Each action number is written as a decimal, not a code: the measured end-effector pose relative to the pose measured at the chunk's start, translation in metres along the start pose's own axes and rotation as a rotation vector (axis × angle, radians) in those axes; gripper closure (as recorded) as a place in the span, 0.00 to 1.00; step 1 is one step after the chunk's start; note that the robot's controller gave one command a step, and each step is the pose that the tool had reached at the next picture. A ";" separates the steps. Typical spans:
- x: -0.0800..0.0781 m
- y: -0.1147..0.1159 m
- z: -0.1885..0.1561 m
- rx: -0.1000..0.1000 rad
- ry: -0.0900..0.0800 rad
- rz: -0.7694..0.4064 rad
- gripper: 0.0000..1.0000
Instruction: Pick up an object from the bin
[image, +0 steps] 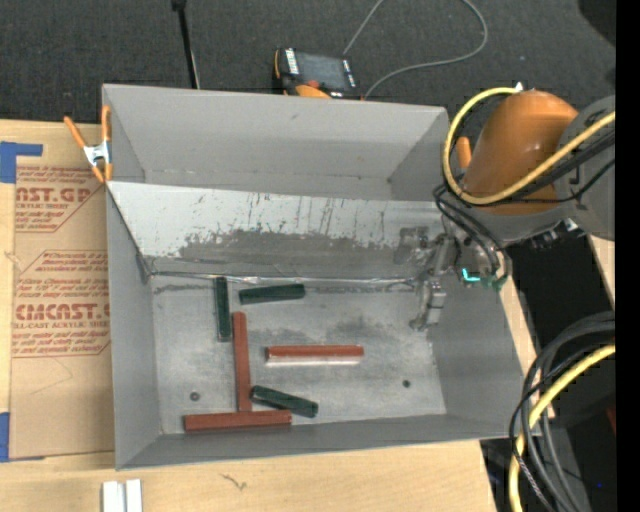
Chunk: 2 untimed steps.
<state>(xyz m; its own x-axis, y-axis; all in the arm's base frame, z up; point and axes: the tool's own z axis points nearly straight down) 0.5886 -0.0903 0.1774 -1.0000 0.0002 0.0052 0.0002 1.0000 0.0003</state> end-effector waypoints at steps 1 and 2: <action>0.043 0.088 0.111 -0.002 -0.001 -0.329 0.00; 0.048 0.109 0.076 -0.001 -0.009 -0.297 0.00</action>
Offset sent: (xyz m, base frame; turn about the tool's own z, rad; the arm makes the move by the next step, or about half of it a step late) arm -0.0417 0.0852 -0.1074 -0.3253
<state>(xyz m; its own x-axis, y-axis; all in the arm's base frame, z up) 0.5407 0.0189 0.1014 -0.9562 -0.2928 -0.0044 -0.2928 0.9562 0.0014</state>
